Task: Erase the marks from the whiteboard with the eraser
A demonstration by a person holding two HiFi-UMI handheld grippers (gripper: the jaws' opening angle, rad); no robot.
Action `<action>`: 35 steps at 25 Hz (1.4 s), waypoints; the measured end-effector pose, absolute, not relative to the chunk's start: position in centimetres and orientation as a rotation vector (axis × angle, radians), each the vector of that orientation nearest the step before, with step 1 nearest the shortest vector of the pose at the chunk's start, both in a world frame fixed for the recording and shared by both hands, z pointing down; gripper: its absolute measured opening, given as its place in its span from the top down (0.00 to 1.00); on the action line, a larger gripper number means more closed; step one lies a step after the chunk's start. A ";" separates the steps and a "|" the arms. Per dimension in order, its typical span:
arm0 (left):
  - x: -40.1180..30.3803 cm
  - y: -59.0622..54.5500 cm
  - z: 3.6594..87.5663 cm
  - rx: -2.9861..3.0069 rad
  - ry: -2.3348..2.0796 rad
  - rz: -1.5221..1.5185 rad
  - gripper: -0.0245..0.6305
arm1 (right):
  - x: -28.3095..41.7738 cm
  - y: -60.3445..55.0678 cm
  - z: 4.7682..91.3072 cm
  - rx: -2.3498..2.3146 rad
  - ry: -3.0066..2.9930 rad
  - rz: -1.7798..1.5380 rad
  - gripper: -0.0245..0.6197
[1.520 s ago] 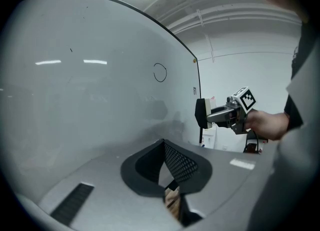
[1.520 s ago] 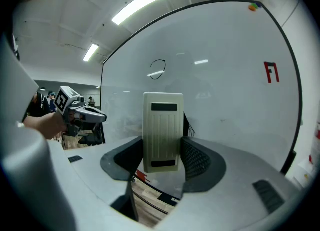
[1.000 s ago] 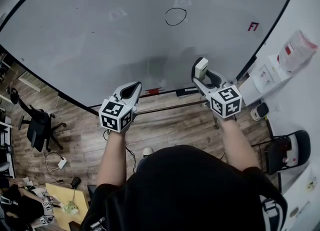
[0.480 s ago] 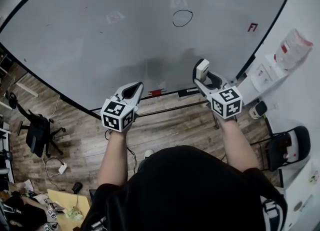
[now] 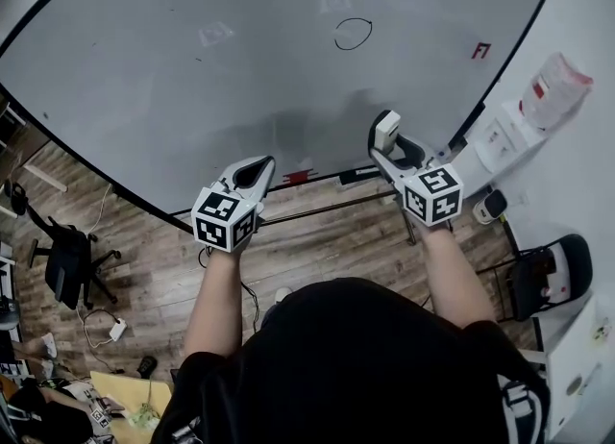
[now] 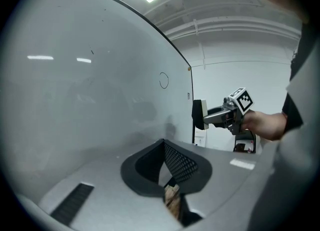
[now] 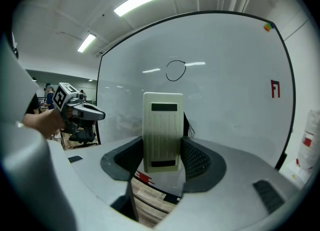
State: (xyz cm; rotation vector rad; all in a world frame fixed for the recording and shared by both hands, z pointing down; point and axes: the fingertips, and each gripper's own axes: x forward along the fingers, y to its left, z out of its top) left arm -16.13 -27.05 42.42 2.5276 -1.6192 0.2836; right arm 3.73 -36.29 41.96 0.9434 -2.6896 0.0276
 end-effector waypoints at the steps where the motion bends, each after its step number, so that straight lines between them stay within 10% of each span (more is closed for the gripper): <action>1: -16.2 -27.0 42.3 2.530 -1.621 0.282 0.95 | 3.6 -36.2 41.9 0.942 -2.690 0.027 0.60; 35: -19.4 -27.8 36.8 2.623 -1.675 0.271 0.95 | -5.3 -39.0 31.4 0.937 -2.745 -0.273 0.60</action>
